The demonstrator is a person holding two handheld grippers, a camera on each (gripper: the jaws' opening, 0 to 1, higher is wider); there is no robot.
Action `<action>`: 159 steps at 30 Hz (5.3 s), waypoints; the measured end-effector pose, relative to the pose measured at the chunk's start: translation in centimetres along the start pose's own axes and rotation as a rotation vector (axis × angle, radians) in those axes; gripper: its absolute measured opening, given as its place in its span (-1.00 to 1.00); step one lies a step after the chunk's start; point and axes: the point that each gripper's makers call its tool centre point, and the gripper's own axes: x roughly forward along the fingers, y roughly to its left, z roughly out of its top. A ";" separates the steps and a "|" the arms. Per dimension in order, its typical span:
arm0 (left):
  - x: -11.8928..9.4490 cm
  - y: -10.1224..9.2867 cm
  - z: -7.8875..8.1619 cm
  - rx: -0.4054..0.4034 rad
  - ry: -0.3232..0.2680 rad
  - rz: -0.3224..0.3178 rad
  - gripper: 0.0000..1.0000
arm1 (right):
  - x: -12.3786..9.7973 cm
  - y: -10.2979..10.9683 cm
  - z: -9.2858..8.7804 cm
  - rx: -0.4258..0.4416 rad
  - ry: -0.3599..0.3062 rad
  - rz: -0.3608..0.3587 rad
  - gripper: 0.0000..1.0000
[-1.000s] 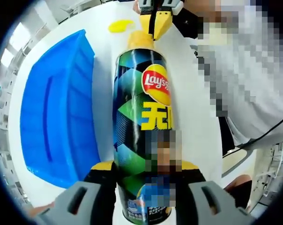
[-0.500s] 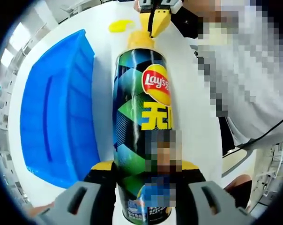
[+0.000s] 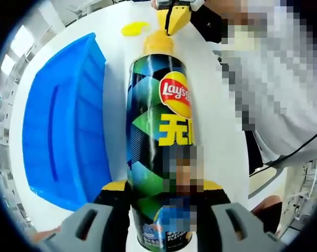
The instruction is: Open the lid of the chip container on the table, take out the chips, place them into the box in front of the container, and close the lid
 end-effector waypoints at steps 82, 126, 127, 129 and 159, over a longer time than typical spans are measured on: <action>0.2 -0.2 0.0 -0.005 0.000 0.006 -0.01 | 3.1 -6.6 15.5 0.277 -0.205 -0.004 -0.97; 0.3 0.2 -0.2 -0.008 -0.019 0.006 0.00 | 14.2 -11.4 10.9 0.328 0.097 -0.135 -0.96; 0.3 0.2 -0.2 -0.007 -0.018 0.006 0.00 | 14.2 -11.2 10.8 0.320 0.099 -0.137 -0.96; 0.2 0.2 -0.3 -0.007 -0.018 0.006 0.00 | 14.3 -10.8 10.5 0.299 0.113 -0.145 -0.96; 0.4 -0.2 0.0 -0.004 -0.021 0.010 0.01 | 13.0 -11.0 9.6 0.199 0.180 -0.204 -0.64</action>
